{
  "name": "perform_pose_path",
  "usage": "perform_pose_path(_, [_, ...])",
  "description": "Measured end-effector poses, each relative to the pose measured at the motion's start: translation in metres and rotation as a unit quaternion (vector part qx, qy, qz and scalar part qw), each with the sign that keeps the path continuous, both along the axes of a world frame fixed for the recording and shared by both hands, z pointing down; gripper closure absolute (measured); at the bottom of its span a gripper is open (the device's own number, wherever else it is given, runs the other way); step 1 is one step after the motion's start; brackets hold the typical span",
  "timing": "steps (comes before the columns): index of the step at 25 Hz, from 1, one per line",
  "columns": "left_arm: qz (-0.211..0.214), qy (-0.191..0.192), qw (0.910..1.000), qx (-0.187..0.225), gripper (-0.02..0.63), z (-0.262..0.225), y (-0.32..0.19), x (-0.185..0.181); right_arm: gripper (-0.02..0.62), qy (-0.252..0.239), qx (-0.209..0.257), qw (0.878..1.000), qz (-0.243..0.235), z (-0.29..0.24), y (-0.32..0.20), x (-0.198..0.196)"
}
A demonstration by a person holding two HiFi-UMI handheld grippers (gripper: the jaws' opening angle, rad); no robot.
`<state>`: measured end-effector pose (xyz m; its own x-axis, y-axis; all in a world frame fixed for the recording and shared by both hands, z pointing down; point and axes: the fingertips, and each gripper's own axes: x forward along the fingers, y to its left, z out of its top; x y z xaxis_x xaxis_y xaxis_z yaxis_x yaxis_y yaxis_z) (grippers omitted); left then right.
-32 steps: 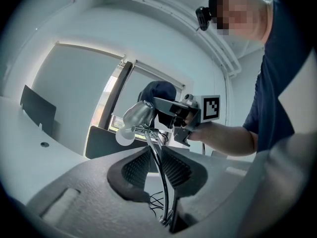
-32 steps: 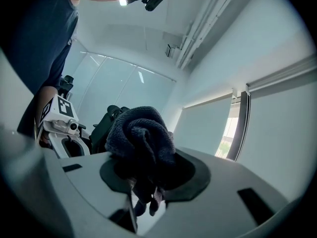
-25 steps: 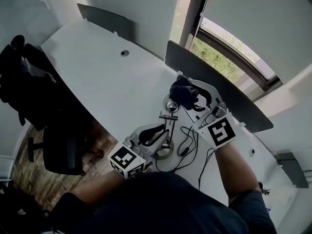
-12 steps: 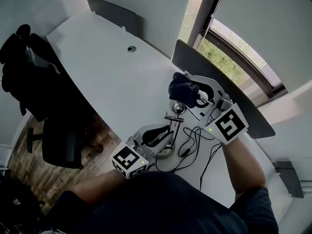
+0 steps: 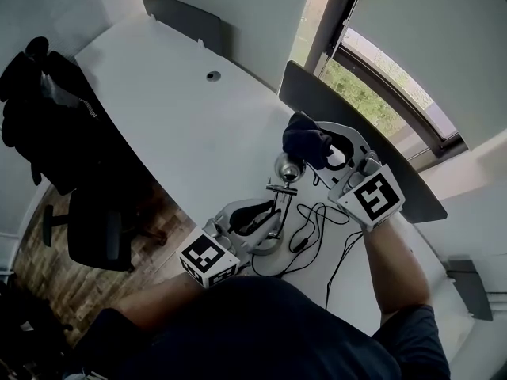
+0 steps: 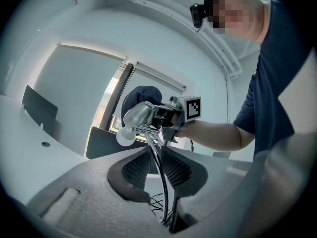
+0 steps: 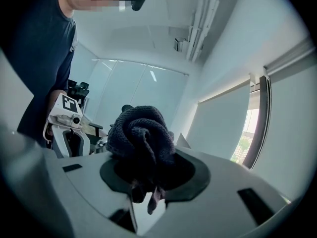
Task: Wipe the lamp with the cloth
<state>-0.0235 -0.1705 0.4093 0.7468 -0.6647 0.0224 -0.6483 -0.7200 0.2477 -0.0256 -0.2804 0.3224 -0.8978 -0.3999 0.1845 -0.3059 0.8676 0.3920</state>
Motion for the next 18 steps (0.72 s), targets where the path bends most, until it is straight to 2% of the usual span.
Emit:
perform_pose_path(8, [-0.002,-0.004,1.0000,-0.002,0.534,0.001,-0.001,0.000,0.457,-0.003,0.012,1.000,0.028,0.006,0.020,0.021])
perform_pose_path(18, [-0.001,-0.006,1.0000,-0.001,0.534,0.002,0.000,0.000,0.457,0.039,0.000,0.996,0.076,0.040,0.033,0.039])
